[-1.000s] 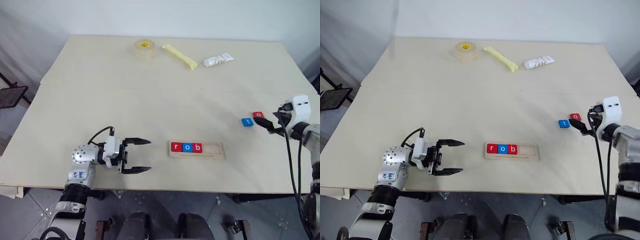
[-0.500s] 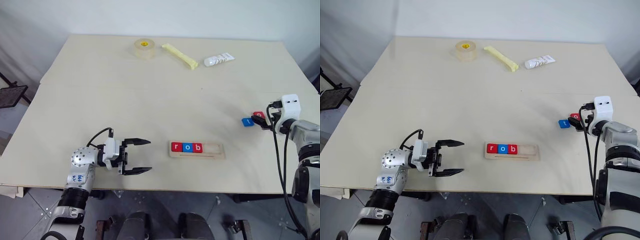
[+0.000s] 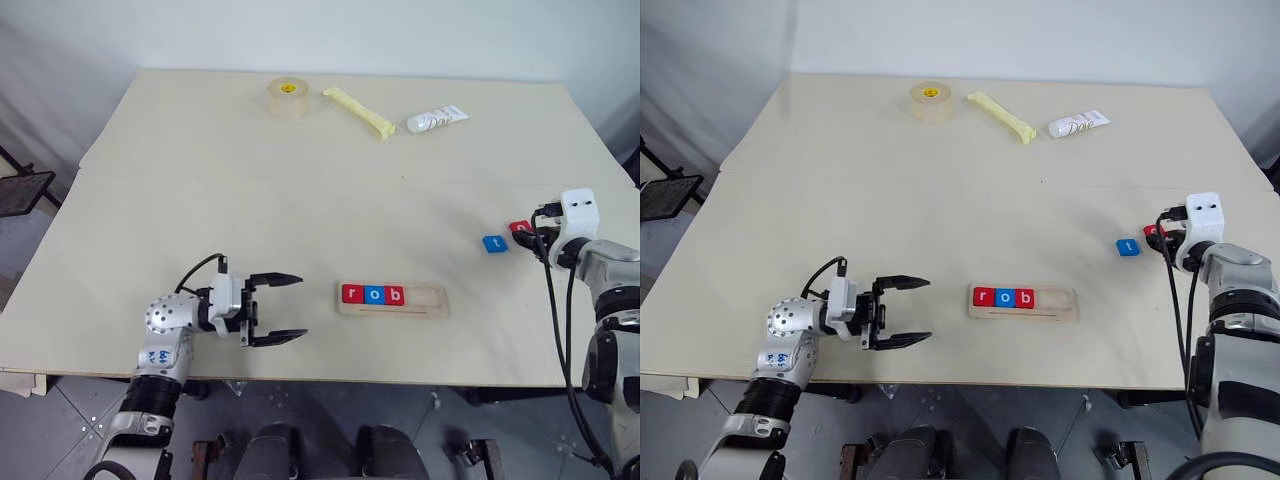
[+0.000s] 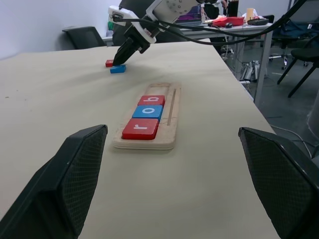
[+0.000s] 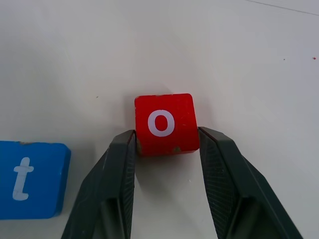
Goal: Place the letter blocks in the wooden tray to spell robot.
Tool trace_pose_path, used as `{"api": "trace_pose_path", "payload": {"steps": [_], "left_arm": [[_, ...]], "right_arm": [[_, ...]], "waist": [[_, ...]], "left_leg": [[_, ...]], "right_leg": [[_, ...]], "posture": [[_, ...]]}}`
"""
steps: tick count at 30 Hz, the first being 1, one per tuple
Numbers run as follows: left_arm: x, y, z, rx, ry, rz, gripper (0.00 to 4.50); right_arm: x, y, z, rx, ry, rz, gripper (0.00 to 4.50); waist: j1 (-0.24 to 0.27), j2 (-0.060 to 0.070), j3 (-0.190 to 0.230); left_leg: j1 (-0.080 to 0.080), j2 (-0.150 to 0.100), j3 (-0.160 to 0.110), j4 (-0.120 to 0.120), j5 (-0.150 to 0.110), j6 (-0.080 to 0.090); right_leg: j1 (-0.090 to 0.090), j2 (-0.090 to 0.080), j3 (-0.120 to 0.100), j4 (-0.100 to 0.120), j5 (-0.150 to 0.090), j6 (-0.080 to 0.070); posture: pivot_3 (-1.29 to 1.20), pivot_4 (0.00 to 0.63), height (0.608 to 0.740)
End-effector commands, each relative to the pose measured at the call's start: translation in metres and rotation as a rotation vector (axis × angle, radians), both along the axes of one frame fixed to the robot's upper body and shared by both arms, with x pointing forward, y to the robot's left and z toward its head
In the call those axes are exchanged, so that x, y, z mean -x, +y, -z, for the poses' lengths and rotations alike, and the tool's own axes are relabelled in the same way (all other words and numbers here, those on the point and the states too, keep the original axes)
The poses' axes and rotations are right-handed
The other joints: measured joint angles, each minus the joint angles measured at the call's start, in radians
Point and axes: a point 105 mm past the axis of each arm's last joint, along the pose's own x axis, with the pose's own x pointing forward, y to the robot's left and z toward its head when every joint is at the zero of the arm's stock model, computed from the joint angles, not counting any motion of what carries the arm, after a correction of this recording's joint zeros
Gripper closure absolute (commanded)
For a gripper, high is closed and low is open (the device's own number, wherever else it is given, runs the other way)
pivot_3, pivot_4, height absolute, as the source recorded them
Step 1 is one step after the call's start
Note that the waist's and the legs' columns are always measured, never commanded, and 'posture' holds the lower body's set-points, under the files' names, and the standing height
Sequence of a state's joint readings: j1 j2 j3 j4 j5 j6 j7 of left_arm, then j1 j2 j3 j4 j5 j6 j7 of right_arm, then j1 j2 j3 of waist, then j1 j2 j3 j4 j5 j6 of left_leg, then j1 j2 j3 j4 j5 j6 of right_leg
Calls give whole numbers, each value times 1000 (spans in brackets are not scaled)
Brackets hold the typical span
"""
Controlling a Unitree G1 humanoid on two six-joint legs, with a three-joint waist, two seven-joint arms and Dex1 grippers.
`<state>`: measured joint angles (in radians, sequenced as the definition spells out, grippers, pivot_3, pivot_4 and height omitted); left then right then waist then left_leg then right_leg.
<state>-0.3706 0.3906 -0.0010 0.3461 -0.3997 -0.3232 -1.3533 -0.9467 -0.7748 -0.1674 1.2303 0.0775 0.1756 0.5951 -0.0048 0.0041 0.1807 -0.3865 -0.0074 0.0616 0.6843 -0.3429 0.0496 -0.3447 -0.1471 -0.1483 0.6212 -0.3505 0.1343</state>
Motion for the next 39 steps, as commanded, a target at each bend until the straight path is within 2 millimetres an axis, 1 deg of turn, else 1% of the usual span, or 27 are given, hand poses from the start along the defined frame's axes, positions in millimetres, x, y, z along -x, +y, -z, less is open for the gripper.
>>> {"api": "trace_pose_path", "payload": {"steps": [1,3,5,8,12,17,21,23,26,29,37,39], "left_arm": [[-2,-2,-4,12,-22,4,0],[-4,-2,-4,11,-21,9,0],[-6,-3,-2,6,-14,29,0],[-10,-2,0,0,-8,47,0],[-14,-2,0,-5,-11,58,0],[-18,-4,-1,-9,-13,82,0],[-19,-8,-2,-11,-14,113,0],[-19,-8,-2,-12,-14,125,0],[-19,-10,-3,-10,-16,138,0],[-18,-13,-6,-7,-23,148,0],[-14,-16,-13,-8,-57,155,0],[-13,-15,-14,-10,-60,153,0]], "right_arm": [[-3,-6,-18,3,-82,33,3020],[-4,-5,-24,-1,-117,31,3020],[1,6,-33,3,-184,-15,3020],[28,33,-38,-11,-232,-49,3020],[59,56,-37,-37,-221,-36,3020],[105,82,-27,-72,-178,-6,3020],[142,101,-8,-111,-115,44,3020],[153,107,0,-129,-89,62,3020],[162,111,10,-139,-56,82,3020],[164,110,19,-142,-35,103,3020],[159,104,23,-143,-33,115,3020],[159,104,24,-148,-28,107,2291]], "waist": [[0,0,0],[1,0,0],[6,0,0],[9,1,-1],[14,5,-1],[28,5,-1],[34,5,-1],[30,5,-1],[28,5,-1],[27,5,-1],[27,5,-1],[27,5,-1]], "left_leg": [[0,0,0,0,0,0],[0,0,0,0,0,0],[0,0,0,0,0,0],[-2,0,-7,0,0,0],[-3,-1,-8,0,0,-1],[-2,-2,-8,0,1,-1],[-2,-3,-10,0,1,-1],[-2,-4,-12,0,1,-1],[-1,-6,-11,0,2,0],[0,-6,-10,0,3,-1],[0,-6,-10,0,3,0],[0,-6,-10,0,3,0]], "right_leg": [[0,0,0,0,0,0],[0,0,0,0,0,0],[0,0,-1,0,0,0],[0,0,-5,2,0,0],[-2,-1,-7,5,0,0],[-1,-1,-7,4,0,0],[0,-1,-7,5,0,0],[0,-1,-7,5,0,0],[1,-2,-5,5,0,0],[1,-2,-4,4,0,0],[1,-2,-4,4,0,0],[1,-2,-4,4,0,0]], "posture": [[0,150,740],[0,150,740],[0,150,740],[0,150,740],[0,150,740],[0,150,740],[0,150,740],[0,150,740],[0,150,740],[0,150,740],[0,150,740],[0,150,740]]}}
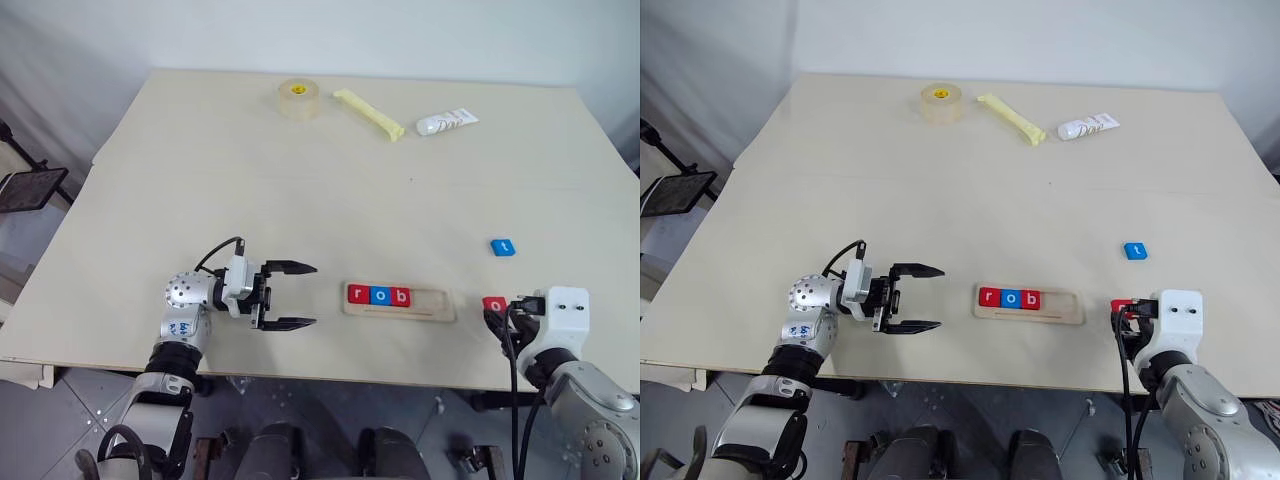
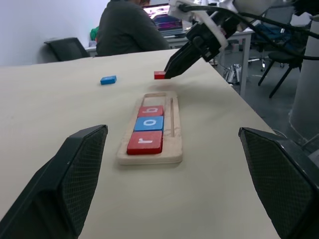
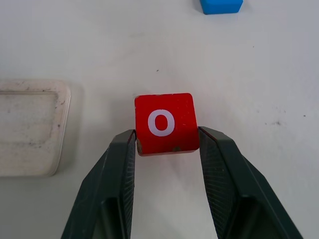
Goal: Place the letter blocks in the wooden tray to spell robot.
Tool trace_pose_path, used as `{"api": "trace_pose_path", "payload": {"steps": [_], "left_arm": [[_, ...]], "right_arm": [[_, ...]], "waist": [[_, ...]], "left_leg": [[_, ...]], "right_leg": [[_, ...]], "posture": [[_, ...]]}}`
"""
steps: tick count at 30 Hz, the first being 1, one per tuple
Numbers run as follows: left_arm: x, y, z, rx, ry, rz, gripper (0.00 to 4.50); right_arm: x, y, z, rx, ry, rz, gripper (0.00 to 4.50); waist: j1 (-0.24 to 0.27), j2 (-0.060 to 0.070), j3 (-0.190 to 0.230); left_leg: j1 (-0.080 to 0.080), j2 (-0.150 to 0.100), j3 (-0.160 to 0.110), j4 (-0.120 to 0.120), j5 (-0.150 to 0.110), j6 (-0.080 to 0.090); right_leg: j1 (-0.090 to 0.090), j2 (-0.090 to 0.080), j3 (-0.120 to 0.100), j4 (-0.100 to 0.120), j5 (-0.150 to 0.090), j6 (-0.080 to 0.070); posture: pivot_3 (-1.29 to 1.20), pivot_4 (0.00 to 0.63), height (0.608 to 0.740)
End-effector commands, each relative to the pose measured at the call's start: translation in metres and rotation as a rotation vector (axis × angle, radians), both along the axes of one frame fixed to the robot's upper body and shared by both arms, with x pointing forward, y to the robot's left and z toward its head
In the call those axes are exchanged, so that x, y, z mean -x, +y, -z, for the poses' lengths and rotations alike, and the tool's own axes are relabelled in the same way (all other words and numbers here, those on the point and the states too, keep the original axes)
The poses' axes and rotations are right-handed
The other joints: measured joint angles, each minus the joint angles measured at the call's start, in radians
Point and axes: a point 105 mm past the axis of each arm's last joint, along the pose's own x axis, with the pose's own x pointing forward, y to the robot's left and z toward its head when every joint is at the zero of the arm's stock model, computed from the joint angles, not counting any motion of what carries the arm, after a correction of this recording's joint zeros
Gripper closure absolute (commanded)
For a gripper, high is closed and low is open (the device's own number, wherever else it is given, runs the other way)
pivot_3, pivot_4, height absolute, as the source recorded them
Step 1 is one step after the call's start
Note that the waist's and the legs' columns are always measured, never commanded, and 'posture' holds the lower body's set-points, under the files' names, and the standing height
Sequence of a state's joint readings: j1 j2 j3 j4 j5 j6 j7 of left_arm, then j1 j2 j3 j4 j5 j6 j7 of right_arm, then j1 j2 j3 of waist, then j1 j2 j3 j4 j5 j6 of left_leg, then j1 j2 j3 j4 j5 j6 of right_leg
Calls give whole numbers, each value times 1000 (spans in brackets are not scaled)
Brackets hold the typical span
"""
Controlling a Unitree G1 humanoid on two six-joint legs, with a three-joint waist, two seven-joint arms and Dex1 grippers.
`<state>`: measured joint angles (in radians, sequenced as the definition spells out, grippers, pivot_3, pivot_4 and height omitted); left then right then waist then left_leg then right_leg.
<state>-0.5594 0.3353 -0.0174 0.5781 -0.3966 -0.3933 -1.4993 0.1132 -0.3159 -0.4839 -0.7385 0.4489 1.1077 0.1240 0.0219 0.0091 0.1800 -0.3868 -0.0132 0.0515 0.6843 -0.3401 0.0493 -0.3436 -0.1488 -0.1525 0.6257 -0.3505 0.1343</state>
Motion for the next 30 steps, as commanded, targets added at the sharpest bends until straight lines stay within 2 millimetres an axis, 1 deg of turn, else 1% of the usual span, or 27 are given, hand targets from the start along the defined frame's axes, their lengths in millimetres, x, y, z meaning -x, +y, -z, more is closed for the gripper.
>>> {"api": "trace_pose_path", "payload": {"steps": [1,6,7,10,13,14,16,18,21,25,28,30], "left_arm": [[4,2,-6,-1,-32,12,0],[5,3,-4,-22,-23,9,0],[5,3,-4,-25,-23,9,0],[5,3,-5,-31,-26,9,0],[5,3,-7,-38,-28,6,0],[6,3,-7,-40,-30,5,0],[7,2,-8,-48,-34,4,0],[7,2,-9,-54,-38,1,0],[7,1,-12,-51,-41,-6,0],[9,-2,-13,-53,-43,-3,0],[10,-2,-13,-53,-42,-4,0],[12,-2,-14,-54,-36,2,0]], "right_arm": [[-1,-1,-6,16,-29,-9,2016],[-1,0,-8,29,-43,-23,331],[-1,0,-10,34,-47,-28,76],[2,0,-16,55,-64,-52,29],[5,1,-23,100,-71,-127,29],[6,2,-25,124,-66,-167,29],[12,4,-30,220,-38,-321,29],[15,-1,-35,306,-6,-453,29],[12,-9,-41,360,18,-558,29],[5,-18,-39,459,96,-743,29],[0,-22,-39,478,100,-782,29],[-12,-20,-40,514,110,-879,29]], "waist": [[0,0,0],[1,0,0],[1,0,0],[1,0,0],[1,0,0],[1,0,0],[2,0,0],[2,0,0],[2,-1,0],[1,-1,0],[2,-2,0],[2,-2,0]], "left_leg": [[0,0,0,0,0,0],[0,0,0,0,0,0],[0,0,0,0,0,0],[0,0,0,0,0,0],[0,0,0,0,0,0],[0,0,0,0,0,0],[0,0,0,0,0,0],[0,-2,0,-1,0,1],[1,-1,0,0,1,1],[1,-1,0,0,1,2],[1,-1,0,0,1,2],[1,-1,0,0,1,2]], "right_leg": [[0,0,0,0,0,0],[0,0,0,0,0,0],[0,0,0,0,0,0],[0,0,0,0,0,0],[0,0,0,0,0,0],[0,0,0,0,0,0],[0,0,0,0,0,0],[1,-1,2,-1,0,0],[3,0,1,-4,0,0],[3,0,1,-4,0,0],[3,-1,1,-4,0,0],[3,-1,0,-4,0,0]], "posture": [[0,150,740],[0,150,740],[0,150,740],[0,150,740],[0,150,740],[0,150,740],[0,150,740],[0,150,740],[0,150,740],[0,150,740],[0,150,740],[0,150,740]]}}
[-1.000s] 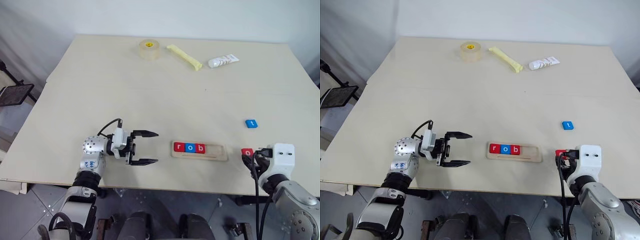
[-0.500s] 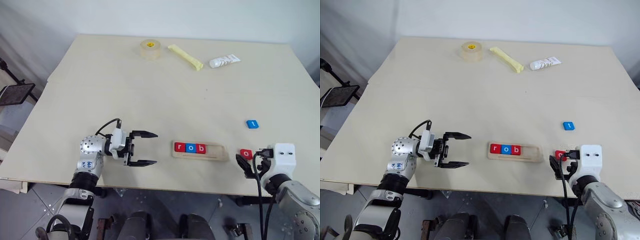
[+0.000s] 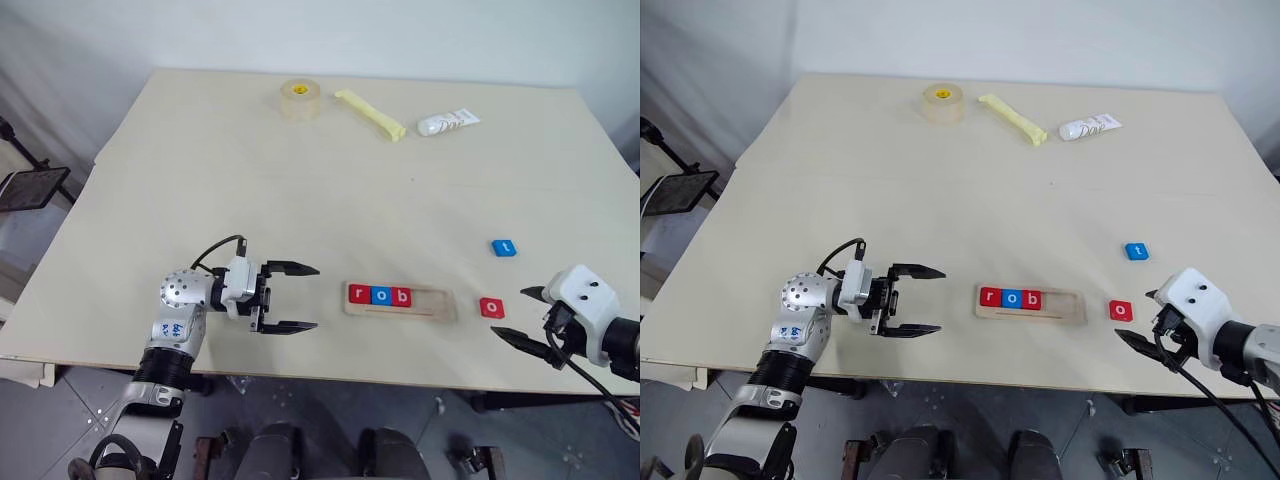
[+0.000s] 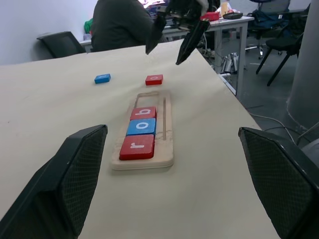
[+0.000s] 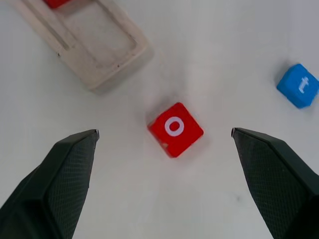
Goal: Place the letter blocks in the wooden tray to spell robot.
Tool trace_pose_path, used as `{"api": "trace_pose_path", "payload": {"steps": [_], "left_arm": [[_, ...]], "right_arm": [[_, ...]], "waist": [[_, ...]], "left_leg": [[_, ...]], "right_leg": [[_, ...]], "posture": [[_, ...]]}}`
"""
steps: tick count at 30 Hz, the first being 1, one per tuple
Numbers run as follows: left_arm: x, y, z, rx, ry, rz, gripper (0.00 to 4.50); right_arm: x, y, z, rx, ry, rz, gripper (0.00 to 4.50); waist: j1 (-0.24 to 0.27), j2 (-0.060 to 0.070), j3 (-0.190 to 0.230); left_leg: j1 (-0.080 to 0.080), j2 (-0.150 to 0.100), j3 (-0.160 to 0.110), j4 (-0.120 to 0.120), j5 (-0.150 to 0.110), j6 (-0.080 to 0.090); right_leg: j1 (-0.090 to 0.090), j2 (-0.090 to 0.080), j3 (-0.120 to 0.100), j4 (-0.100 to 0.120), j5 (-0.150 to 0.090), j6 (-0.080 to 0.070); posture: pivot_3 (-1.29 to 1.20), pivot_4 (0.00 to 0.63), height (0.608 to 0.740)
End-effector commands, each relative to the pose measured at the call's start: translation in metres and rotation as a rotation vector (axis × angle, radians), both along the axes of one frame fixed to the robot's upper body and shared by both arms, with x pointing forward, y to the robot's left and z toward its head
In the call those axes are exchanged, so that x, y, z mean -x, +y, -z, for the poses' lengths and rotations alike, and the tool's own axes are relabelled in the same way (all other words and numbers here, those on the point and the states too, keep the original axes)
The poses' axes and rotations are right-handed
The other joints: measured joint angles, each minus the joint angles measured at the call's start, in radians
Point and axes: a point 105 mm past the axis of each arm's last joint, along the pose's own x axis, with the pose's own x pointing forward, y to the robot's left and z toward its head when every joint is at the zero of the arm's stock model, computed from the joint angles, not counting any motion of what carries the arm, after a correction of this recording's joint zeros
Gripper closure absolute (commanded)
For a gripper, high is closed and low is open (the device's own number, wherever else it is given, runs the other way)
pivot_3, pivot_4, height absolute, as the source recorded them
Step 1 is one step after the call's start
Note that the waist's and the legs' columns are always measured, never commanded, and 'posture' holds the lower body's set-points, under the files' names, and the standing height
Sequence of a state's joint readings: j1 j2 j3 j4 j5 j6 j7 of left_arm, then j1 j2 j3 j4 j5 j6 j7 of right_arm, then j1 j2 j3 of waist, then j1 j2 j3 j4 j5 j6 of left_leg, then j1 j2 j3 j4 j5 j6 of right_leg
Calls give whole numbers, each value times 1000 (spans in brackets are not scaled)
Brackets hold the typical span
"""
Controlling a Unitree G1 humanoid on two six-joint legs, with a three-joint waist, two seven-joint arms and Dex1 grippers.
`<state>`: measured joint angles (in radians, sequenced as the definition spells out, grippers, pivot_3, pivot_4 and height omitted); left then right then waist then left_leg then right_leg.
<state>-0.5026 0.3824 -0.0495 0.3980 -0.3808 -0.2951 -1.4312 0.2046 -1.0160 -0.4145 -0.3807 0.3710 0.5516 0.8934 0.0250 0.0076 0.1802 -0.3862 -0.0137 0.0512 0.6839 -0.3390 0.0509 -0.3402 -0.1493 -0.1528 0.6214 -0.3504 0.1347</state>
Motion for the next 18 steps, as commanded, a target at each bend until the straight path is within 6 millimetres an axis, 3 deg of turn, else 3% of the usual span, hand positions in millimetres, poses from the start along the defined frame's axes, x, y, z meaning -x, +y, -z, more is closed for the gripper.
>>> {"api": "trace_pose_path", "payload": {"steps": [1,7,13,18], "left_arm": [[5,0,-7,-5,-24,12,0],[9,2,-6,-10,-20,-2,0],[11,4,-6,-6,-25,-22,0],[12,4,-5,-3,-24,-35,0]], "right_arm": [[-18,2,-4,84,21,-166,29],[-43,-2,12,172,112,-314,29],[-47,-10,24,217,192,-350,29],[-50,-16,27,230,210,-343,1277]], "waist": [[-5,0,0],[-4,0,0],[0,0,1],[1,0,0]], "left_leg": [[0,0,0,0,0,0],[-1,0,1,1,1,1],[-3,-1,-2,1,1,1],[-2,-1,-2,1,1,1]], "right_leg": [[0,0,0,0,0,0],[0,-1,-1,-2,1,2],[0,-2,-4,-2,1,2],[1,-2,-4,-2,1,2]], "posture": [[0,150,740],[0,150,740],[0,150,740],[0,150,740]]}}
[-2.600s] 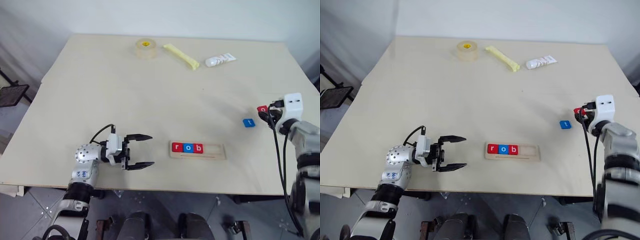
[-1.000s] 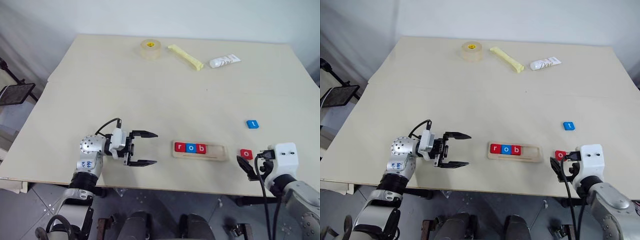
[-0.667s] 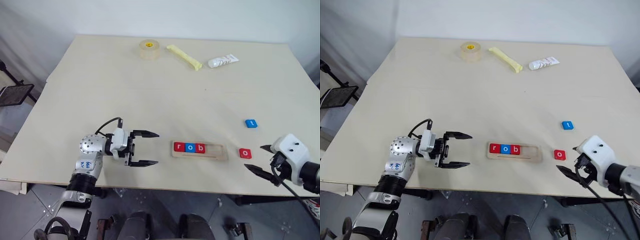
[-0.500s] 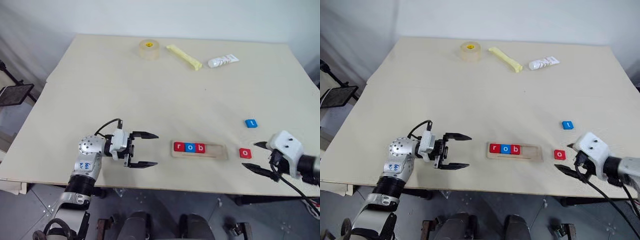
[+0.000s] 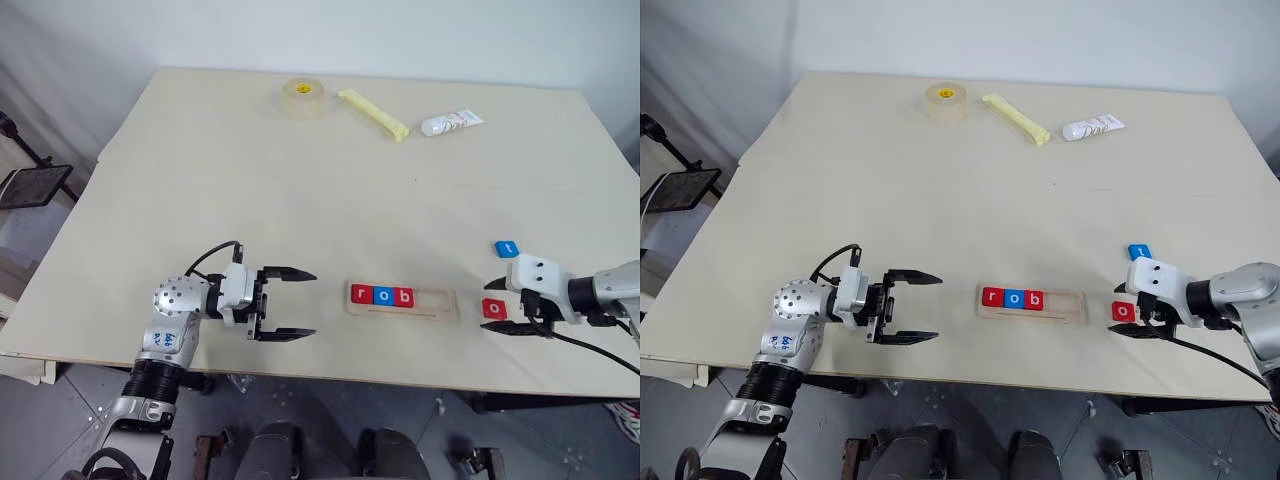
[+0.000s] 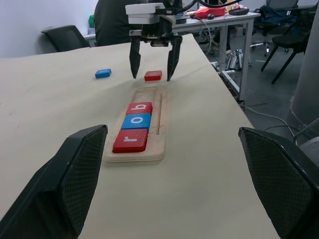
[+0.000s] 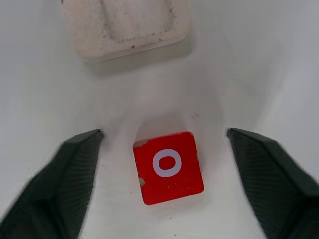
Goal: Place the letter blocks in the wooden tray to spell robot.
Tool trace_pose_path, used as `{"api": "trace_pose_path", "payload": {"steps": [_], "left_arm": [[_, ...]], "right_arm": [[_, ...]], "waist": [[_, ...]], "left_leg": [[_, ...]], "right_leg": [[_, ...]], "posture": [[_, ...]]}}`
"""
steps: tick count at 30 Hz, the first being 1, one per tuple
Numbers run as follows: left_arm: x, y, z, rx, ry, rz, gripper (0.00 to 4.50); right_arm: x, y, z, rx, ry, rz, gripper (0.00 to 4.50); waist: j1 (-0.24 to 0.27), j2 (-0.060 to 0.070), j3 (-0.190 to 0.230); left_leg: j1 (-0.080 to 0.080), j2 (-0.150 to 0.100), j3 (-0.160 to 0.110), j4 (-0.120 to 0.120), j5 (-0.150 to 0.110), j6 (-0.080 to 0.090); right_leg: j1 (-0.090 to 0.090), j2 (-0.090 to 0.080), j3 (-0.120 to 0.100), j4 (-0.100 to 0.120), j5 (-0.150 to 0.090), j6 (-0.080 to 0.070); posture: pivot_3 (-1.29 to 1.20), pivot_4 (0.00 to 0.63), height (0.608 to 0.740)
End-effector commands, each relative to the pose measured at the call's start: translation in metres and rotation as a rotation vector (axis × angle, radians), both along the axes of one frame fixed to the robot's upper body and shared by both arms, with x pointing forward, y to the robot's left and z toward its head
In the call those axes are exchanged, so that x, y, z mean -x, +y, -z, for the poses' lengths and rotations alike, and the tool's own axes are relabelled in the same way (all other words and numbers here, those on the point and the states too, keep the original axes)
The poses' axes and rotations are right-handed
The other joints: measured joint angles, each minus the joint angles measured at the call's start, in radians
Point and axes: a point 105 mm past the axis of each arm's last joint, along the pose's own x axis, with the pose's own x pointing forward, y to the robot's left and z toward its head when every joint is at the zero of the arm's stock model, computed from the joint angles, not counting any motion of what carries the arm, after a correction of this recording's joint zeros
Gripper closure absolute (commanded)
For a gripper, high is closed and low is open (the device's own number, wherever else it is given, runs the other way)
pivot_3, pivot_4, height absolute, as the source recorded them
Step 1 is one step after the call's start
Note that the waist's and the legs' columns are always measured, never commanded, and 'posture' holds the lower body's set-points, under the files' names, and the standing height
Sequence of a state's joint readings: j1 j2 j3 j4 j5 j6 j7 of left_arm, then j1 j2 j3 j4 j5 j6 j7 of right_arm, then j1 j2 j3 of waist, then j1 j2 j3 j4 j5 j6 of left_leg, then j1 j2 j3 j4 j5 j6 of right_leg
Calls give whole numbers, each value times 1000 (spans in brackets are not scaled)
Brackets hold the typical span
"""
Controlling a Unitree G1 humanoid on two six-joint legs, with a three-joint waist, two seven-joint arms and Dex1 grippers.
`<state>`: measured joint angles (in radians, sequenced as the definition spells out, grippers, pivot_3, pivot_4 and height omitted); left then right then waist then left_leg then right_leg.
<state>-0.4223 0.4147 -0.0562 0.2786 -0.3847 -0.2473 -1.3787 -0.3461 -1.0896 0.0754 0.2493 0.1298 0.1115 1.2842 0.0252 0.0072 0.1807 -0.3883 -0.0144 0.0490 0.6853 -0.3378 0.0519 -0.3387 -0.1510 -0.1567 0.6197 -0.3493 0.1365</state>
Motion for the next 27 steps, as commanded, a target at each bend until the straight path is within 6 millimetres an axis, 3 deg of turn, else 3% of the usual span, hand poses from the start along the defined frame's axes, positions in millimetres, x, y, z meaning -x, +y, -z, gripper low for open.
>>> {"api": "trace_pose_path", "payload": {"steps": [1,6,10,16,20,27], "left_arm": [[1,1,-8,7,-37,-3,0],[0,0,-8,8,-37,-3,0],[-2,-3,-8,11,-37,5,0],[-4,-4,-5,9,-34,24,0],[-7,-6,-5,10,-36,30,0],[-8,-12,-5,23,-46,38,0]], "right_arm": [[1,-10,6,36,24,32,1580],[0,-11,4,41,9,40,3083],[-1,-8,-5,25,-20,38,3079],[-4,26,-42,-75,-77,11,3079],[-4,42,-47,-69,-67,-4,3079],[-8,97,-46,-109,-40,-104,3079]], "waist": [[1,0,0],[0,0,0],[1,0,0],[-1,0,0],[-2,0,0],[-2,0,0]], "left_leg": [[0,0,0,0,0,0],[0,0,0,2,0,0],[0,0,0,2,0,0],[-1,0,0,2,0,0],[-1,1,0,2,0,0],[-2,0,-1,2,0,0]], "right_leg": [[0,0,0,0,0,0],[1,0,0,0,0,1],[1,0,0,0,0,1],[0,0,0,0,0,1],[-1,0,0,0,0,1],[-1,0,0,0,0,1]], "posture": [[0,150,740],[0,150,740],[0,150,740],[0,150,740],[0,150,740],[0,150,740]]}}
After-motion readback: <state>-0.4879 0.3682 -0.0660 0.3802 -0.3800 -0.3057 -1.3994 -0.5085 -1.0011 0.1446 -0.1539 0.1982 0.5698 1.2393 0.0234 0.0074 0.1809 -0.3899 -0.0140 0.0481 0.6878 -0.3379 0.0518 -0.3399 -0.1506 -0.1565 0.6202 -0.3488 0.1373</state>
